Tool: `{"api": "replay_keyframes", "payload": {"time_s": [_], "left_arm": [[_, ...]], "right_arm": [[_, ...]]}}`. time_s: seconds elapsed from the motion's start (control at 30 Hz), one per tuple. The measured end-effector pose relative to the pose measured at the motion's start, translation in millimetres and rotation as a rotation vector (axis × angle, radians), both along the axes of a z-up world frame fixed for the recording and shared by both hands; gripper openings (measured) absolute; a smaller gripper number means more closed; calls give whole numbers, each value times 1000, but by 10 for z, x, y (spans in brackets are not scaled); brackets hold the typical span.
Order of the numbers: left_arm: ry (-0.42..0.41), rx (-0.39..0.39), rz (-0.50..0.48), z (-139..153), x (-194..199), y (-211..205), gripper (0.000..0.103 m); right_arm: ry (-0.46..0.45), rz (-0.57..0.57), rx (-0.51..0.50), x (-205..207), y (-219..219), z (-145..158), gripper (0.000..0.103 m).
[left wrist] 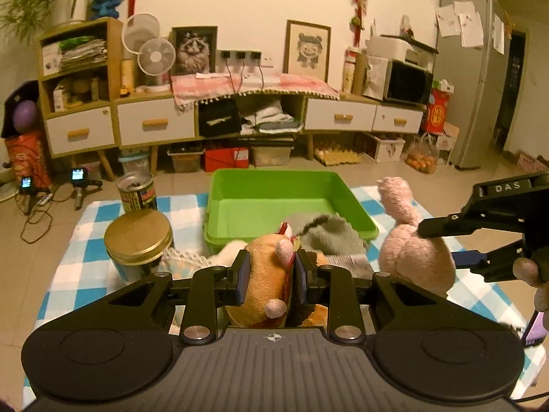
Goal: Organize soft objects
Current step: 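Carry both plushes over the green tray and open both grippers to drop them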
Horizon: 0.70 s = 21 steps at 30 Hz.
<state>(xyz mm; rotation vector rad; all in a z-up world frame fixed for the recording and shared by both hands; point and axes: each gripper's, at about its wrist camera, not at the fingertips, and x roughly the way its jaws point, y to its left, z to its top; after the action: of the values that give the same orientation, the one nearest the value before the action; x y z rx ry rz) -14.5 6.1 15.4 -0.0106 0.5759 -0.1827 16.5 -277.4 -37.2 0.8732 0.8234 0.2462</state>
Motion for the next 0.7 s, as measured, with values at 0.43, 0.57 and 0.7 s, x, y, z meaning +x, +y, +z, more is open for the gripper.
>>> {"api": "replay_keyframes", "payload": {"time_s": [0.43, 0.57, 0.7], "left_arm": [[-55, -38, 70, 251, 544, -3, 27], [-71, 8, 65, 271, 852, -87, 27], [-58, 41, 51, 204, 1166, -167, 27]], "right_arm": [[-59, -142, 95, 359, -184, 128, 8], [-52, -174, 117, 637, -164, 160, 7], [-98, -195, 78, 935, -116, 188, 7]]}}
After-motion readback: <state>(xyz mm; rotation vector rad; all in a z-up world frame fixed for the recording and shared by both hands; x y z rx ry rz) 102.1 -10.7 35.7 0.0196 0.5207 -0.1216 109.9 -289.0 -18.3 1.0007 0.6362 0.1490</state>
